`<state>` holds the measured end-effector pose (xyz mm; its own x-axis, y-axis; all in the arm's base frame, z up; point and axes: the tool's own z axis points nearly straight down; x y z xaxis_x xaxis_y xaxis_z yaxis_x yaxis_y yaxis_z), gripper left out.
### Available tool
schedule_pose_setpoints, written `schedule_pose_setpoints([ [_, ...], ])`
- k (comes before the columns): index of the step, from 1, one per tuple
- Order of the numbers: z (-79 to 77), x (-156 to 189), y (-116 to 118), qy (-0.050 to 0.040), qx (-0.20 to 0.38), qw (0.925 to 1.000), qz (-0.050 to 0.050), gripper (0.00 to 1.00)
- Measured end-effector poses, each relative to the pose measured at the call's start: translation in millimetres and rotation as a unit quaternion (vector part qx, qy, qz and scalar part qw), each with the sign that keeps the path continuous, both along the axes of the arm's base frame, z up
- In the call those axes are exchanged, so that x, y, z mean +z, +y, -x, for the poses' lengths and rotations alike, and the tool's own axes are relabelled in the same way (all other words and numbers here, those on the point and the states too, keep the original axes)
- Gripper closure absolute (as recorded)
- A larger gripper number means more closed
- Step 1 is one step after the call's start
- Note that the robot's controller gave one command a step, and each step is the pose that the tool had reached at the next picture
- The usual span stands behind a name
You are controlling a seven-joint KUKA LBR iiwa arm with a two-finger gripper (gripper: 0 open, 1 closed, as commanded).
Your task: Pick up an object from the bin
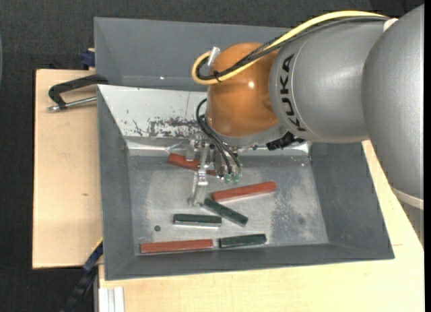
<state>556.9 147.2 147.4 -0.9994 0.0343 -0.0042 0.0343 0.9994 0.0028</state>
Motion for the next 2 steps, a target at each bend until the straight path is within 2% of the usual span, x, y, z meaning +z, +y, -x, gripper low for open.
schedule_pose_setpoints([
  [1,-39.2,6.3,-24.3,0.0012,0.084,0.9964,0.001,0.00],
  [2,34.7,-12.4,-56.5,0.0010,0.000,1.0000,0.001,0.00],
])
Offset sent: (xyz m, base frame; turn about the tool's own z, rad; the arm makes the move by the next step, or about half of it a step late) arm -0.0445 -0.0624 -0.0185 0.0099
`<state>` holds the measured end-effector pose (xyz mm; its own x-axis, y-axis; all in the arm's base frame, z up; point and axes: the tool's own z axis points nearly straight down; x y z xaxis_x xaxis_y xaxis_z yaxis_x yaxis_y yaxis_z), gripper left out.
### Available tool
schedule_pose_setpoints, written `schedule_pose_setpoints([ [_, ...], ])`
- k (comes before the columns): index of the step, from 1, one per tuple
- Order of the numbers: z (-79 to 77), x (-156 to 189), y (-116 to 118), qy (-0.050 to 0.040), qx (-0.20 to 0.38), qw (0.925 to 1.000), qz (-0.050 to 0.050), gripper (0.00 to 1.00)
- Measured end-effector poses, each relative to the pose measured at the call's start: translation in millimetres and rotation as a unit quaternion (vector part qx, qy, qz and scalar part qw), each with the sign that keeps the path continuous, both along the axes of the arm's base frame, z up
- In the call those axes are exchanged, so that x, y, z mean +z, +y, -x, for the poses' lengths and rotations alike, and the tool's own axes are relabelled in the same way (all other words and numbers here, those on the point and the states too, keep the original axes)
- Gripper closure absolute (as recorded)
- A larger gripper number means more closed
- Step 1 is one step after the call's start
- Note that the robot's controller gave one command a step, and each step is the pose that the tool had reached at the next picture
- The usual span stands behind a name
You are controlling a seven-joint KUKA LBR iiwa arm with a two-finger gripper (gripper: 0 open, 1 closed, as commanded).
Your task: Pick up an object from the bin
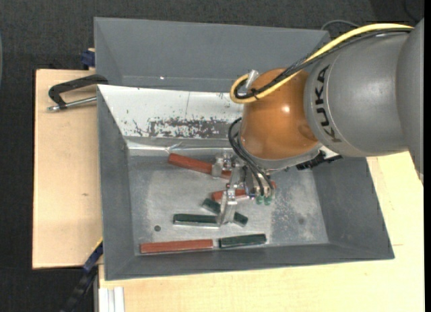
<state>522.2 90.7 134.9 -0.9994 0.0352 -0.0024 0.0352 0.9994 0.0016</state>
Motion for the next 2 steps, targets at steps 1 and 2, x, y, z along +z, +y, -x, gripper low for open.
schedule_pose_setpoints([
  [1,-48.3,-49.8,-58.6,-0.0033,0.068,0.9977,0.000,0.00],
  [2,-5.2,-64.7,-99.2,0.0025,0.031,0.9995,0.000,1.00],
])
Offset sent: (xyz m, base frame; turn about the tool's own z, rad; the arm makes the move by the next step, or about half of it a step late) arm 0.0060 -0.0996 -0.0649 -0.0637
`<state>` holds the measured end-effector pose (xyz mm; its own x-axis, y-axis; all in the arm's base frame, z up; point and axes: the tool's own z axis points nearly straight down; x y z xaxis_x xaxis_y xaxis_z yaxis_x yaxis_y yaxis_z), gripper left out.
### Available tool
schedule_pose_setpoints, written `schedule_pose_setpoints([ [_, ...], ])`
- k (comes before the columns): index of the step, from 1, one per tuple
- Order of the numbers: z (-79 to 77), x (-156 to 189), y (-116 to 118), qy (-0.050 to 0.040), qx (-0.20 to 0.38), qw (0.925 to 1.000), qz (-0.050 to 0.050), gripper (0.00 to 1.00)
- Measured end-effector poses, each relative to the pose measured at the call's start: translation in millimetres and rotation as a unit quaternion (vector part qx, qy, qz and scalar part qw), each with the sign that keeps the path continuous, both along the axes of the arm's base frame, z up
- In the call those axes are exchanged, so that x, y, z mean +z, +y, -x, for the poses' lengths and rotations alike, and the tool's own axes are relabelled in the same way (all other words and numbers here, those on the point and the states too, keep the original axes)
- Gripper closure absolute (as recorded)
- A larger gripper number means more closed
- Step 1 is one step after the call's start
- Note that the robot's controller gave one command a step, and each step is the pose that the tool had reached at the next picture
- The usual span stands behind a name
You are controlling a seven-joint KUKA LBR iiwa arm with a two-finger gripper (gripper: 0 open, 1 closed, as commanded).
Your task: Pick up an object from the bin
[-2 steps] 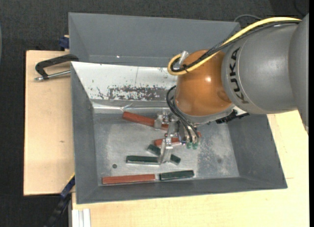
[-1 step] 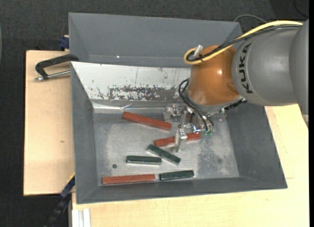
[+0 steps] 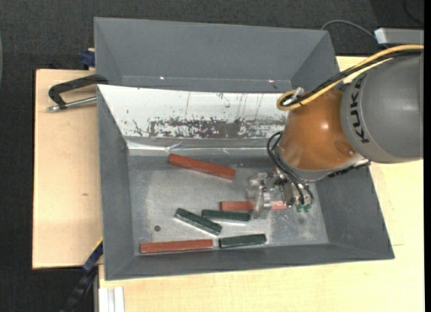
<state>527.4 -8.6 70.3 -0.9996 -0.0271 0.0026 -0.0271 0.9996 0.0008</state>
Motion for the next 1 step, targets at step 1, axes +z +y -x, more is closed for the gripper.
schedule_pose_setpoints([
  [1,-1.1,0.2,0.3,-0.0011,0.000,1.0000,0.000,1.00],
])
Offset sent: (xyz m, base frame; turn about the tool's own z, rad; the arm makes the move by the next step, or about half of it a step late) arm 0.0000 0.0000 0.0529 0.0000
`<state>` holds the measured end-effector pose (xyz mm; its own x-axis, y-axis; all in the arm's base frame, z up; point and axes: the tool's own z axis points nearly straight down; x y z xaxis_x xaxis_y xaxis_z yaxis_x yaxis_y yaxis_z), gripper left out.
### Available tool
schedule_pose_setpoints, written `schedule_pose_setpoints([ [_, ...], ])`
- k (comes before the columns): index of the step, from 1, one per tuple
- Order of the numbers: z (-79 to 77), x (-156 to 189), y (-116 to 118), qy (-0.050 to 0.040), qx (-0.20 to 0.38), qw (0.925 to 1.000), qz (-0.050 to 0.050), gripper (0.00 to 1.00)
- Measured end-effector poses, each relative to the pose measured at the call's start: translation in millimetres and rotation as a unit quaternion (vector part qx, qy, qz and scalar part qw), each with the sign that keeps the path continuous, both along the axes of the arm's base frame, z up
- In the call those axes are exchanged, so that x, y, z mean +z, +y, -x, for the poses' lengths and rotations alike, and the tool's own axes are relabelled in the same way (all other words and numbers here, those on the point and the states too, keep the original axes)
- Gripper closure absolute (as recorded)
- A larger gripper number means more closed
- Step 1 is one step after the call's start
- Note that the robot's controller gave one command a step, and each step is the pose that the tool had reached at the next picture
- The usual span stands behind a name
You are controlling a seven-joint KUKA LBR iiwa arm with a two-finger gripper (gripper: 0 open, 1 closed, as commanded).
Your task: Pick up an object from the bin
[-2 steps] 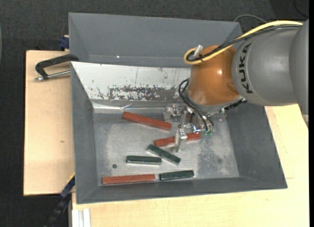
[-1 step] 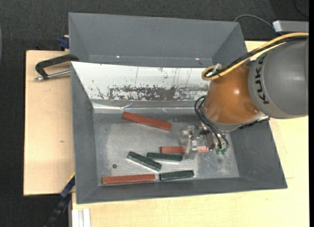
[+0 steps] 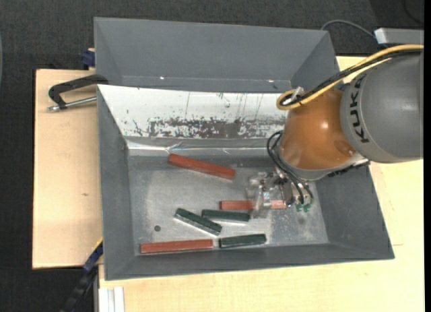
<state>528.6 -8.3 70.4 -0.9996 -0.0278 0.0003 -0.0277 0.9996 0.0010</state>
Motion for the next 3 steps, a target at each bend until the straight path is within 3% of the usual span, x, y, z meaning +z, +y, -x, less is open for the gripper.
schedule_pose_setpoints([
  [3,0.3,32.2,0.8,-0.0007,0.000,1.0000,0.000,1.00],
])
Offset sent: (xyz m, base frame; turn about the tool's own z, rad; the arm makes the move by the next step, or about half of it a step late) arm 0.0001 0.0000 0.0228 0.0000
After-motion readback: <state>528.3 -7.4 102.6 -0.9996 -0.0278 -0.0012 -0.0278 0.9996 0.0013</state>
